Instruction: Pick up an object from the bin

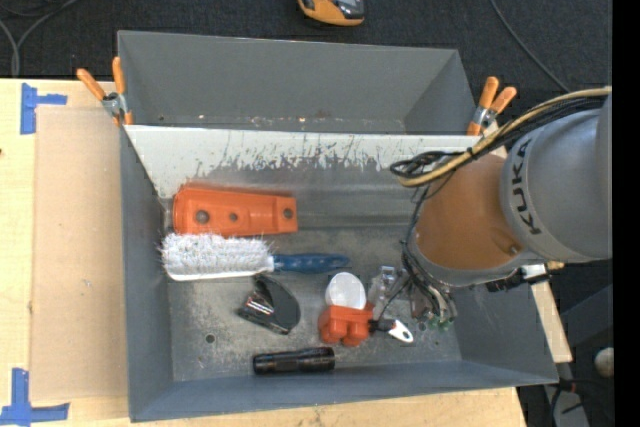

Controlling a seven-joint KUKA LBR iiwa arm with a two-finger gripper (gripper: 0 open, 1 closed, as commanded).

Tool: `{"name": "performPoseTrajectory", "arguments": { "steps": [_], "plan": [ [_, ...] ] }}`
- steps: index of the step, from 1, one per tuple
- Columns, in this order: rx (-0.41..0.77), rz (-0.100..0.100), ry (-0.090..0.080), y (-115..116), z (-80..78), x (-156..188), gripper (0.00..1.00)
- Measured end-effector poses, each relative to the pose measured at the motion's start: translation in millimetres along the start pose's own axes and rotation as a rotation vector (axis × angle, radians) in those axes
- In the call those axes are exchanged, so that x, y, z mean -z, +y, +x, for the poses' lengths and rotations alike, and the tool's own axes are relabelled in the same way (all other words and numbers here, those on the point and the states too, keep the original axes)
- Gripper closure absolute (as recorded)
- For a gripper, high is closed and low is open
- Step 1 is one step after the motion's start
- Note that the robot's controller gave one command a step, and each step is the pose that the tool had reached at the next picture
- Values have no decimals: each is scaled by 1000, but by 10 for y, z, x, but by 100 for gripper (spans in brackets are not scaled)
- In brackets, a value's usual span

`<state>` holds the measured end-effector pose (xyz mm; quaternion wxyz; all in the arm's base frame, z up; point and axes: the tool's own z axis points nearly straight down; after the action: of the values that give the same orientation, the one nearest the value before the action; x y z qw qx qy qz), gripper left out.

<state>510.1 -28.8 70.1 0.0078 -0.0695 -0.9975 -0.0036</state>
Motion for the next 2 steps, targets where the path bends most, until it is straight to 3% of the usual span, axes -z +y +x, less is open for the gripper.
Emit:
{"name": "performPoseTrajectory", "arguments": {
  "steps": [1,2],
  "plan": [
    [7,0,0,120,-17,2,100],
    [3,-1,0,100,-18,1,100]
  ]
}}
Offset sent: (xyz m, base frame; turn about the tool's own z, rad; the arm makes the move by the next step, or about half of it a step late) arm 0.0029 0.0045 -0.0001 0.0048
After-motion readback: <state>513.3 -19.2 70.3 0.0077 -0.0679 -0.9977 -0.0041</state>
